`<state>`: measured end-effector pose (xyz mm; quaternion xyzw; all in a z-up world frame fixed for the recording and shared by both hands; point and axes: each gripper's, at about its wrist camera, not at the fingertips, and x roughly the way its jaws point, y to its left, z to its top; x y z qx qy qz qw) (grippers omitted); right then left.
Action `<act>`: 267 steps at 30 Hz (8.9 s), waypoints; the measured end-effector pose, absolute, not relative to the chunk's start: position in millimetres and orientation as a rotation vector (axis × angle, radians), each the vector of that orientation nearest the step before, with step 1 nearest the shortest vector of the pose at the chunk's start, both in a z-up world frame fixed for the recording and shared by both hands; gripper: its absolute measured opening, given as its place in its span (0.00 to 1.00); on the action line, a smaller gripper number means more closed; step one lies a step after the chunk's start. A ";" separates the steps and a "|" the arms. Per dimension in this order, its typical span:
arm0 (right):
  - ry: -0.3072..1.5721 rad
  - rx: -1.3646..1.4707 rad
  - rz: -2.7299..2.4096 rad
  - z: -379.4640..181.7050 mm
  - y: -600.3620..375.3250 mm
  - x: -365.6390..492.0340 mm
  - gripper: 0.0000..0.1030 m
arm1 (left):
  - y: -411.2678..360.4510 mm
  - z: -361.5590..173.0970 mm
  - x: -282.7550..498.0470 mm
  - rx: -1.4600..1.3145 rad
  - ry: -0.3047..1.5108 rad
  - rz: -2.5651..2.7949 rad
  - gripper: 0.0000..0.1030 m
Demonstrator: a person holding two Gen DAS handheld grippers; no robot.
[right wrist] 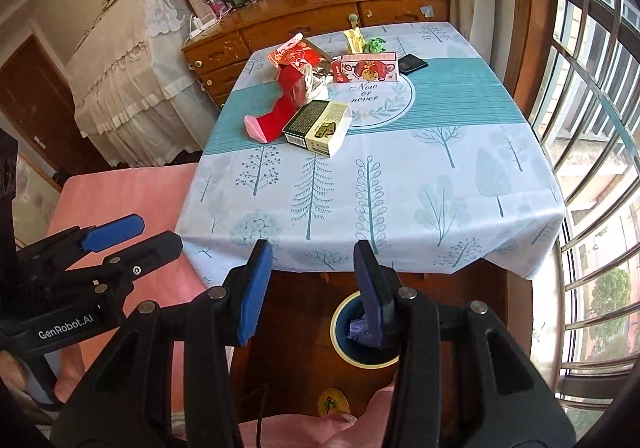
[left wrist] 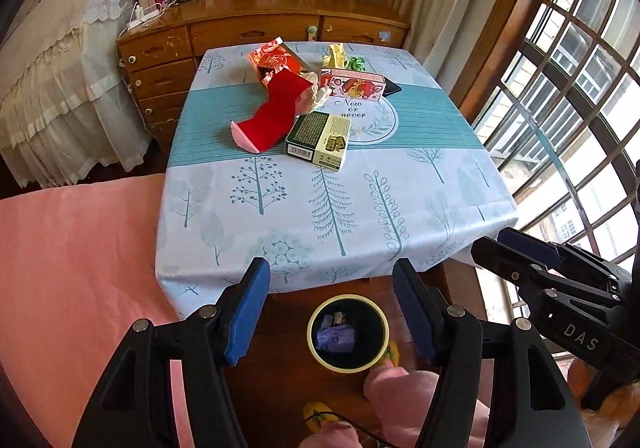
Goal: Collect trash
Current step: 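Raise both tools from the bin back toward the table, then grasp the green snack box with the right tool while the left tool reaches the red paper, then close the left tool on the crumpled tissue and red paper while the right tool holds the box, then carry both items over the bin and open both tools to drop them, then raise both tools from the bin back toward the table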
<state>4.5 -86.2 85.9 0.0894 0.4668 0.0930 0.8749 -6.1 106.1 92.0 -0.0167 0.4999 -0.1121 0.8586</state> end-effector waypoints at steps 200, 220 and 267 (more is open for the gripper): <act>1.454 0.324 0.137 -406.4 -164.2 -25.4 0.25 | -7.7 -410.5 -21.4 -0.149 1.504 -0.337 0.31; 1.505 0.268 0.258 -462.3 -150.4 20.2 0.64 | 14.1 -425.8 2.2 -0.091 1.500 -0.212 0.88; 0.958 0.123 0.254 66.7 -123.6 6.9 0.64 | 105.3 92.7 -21.4 -0.109 0.995 -0.337 0.88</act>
